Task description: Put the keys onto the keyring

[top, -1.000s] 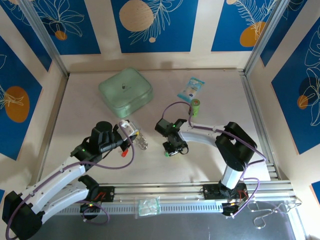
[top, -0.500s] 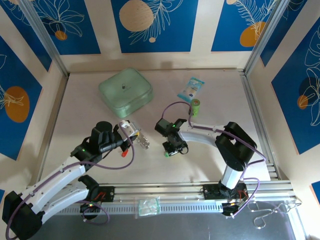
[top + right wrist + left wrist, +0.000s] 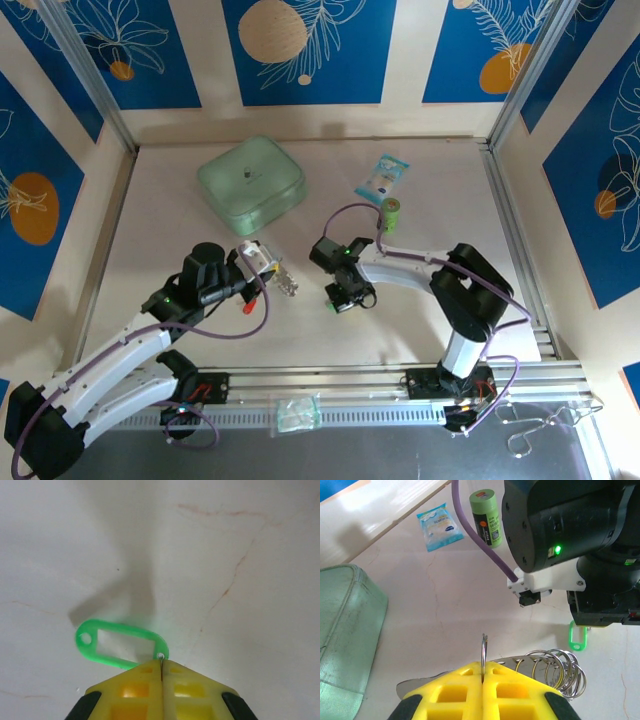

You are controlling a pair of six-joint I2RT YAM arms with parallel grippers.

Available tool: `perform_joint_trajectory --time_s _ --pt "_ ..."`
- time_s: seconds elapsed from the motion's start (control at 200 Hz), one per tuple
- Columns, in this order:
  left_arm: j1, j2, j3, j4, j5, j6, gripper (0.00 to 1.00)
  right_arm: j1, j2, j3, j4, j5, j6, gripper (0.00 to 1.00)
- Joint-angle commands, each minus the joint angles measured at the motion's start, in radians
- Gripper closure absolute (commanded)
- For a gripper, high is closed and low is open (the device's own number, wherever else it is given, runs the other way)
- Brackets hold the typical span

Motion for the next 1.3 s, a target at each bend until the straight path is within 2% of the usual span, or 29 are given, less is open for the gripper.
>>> perform_joint_trajectory --time_s 0.0,0.125,0.315,0.46,0.665,0.78,1.08,1.295 --pt "0.0 0.002 0.001 0.03 0.034 0.01 1.0 0.023 -0.129 -0.014 0.043 0.075 -0.059 1.0" --pt "0.0 0.009 0.0 0.037 0.045 0.01 1.0 0.036 -0.203 -0.06 0.119 0.077 -0.136 1.0" --pt "0.0 0.027 0.0 0.035 0.079 0.007 1.0 0.004 -0.216 -0.085 0.172 -0.142 -0.15 1.0" --pt "0.0 0.04 -0.001 0.036 0.146 0.01 1.0 -0.016 -0.314 -0.134 0.263 -0.227 -0.198 1.0" --pt "0.0 0.077 0.02 0.033 0.237 -0.029 1.0 -0.084 -0.477 -0.245 0.431 -0.434 -0.377 1.0" --pt "-0.001 0.089 0.025 0.021 0.275 -0.037 1.0 -0.1 -0.538 -0.27 0.478 -0.5 -0.474 1.0" --pt "-0.026 0.116 0.027 0.08 0.359 -0.118 1.0 -0.116 -0.538 -0.214 0.485 -0.598 -0.6 1.0" --pt "-0.039 0.147 0.035 0.101 0.355 -0.185 1.0 -0.077 -0.498 -0.165 0.485 -0.569 -0.641 1.0"
